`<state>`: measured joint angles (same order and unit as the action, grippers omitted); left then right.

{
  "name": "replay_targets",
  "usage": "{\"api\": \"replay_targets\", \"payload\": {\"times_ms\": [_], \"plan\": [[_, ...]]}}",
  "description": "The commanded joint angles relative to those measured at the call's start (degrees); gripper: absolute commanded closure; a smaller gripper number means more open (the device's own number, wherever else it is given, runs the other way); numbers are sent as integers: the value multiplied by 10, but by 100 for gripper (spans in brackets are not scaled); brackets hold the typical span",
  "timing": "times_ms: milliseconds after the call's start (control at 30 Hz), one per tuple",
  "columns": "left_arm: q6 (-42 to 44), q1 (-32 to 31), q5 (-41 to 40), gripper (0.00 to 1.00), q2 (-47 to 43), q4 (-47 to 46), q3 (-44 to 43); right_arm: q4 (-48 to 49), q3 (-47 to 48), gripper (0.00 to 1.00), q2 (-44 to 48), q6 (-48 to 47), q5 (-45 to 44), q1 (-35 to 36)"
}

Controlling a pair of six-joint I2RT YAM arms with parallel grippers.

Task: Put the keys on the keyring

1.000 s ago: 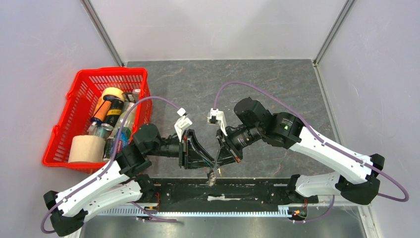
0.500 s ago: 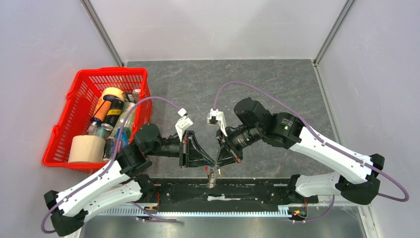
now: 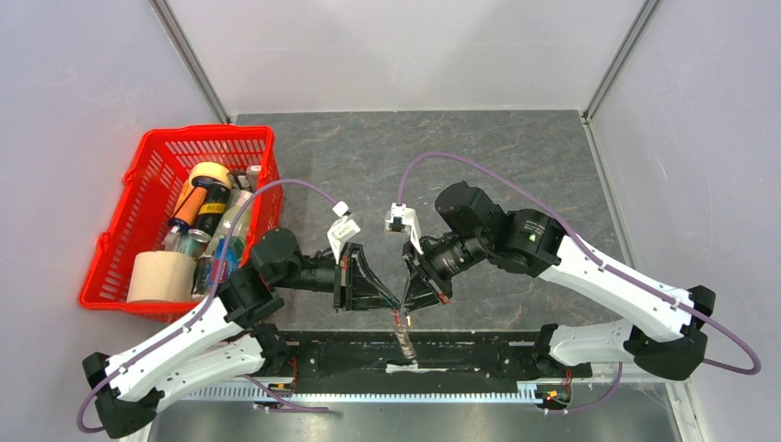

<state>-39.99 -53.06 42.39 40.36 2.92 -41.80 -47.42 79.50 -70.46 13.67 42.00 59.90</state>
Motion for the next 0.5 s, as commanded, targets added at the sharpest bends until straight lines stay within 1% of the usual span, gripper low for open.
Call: {"api": "replay_targets", "payload": {"times_ms": [0, 133, 233, 300, 333, 467], "plan": [[15, -1, 13, 98, -8, -26, -3, 50, 13, 91, 14, 2, 0, -1], [8, -1, 5, 98, -22, -61, -5, 63, 21, 75, 34, 23, 3, 0], [16, -1, -13, 98, -36, -63, -15, 77, 26, 60, 62, 40, -18, -1], [12, -1, -18, 98, -41, -78, -19, 82, 35, 52, 79, 49, -36, 0], [11, -1, -20, 98, -42, -87, -21, 86, 37, 49, 87, 53, -47, 0], [9, -1, -39, 98, -54, -122, -25, 108, 40, 46, 116, 63, -85, 0]]}}
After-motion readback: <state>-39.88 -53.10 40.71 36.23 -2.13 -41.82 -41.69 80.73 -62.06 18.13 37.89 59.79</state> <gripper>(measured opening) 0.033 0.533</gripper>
